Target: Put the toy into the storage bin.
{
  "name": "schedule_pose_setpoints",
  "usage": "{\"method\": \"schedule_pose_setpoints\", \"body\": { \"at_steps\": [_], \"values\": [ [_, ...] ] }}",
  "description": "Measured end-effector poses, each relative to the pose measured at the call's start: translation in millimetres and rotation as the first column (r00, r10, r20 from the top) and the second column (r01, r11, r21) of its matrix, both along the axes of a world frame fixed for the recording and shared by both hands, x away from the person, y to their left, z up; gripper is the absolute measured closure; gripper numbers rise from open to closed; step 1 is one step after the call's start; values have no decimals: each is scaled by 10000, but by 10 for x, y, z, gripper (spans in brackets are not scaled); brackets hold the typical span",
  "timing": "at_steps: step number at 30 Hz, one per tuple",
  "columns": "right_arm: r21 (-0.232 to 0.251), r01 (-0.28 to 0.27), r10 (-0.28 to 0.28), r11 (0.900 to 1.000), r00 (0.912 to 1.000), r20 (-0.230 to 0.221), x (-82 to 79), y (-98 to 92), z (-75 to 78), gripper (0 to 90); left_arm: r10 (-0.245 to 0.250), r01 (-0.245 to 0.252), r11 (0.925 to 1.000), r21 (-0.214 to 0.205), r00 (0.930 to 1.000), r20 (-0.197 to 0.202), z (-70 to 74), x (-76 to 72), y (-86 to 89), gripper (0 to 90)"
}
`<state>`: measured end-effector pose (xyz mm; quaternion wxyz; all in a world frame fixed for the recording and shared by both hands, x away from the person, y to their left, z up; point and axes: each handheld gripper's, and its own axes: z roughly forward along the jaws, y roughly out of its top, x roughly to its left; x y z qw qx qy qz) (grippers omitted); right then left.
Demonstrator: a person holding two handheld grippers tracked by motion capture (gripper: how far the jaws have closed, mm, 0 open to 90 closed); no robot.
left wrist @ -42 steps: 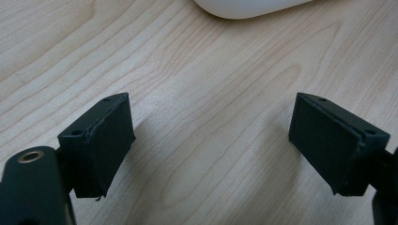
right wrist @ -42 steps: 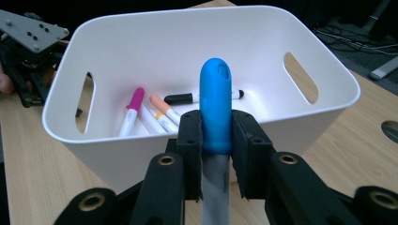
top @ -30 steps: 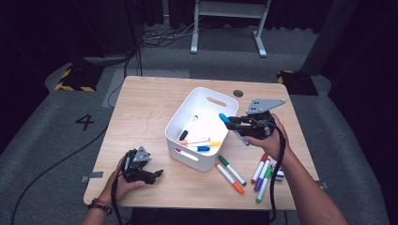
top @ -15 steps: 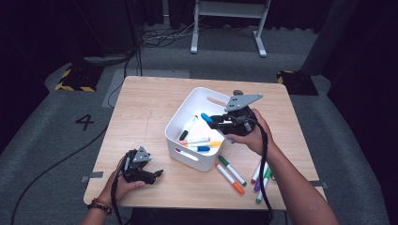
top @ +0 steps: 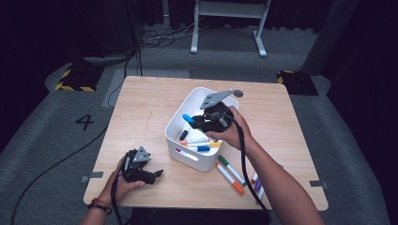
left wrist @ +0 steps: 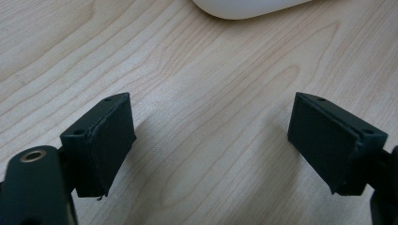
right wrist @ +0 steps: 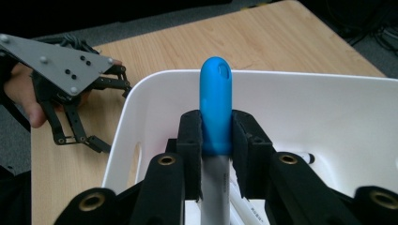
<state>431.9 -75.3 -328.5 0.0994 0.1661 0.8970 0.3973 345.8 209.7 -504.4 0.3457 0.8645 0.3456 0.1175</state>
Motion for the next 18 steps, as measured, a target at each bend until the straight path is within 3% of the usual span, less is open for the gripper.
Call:
{"method": "schedule_pose_setpoints", "body": {
  "at_steps": [4,7,10,15,18],
  "values": [
    [-675,1,-24,9977,9994,-335,57,131,-113,747,38,-38,10000,73,10000,83,4,-1,3,153],
    [-1364,-16,-67,9907,9982,-598,86,228,-208,747,32,-32,10000,82,9999,102,4,-2,3,154],
    [-1686,-76,-66,9857,9965,-836,107,288,-289,747,33,-34,10000,80,9999,100,4,-1,3,154],
    [-2045,-413,269,9780,9970,-727,107,339,-345,746,18,-19,10000,58,10000,70,3,0,3,154],
    [-2404,-681,509,9683,9957,-769,98,368,-371,745,27,-28,10000,76,10000,88,4,-1,3,154]
  ]
}}
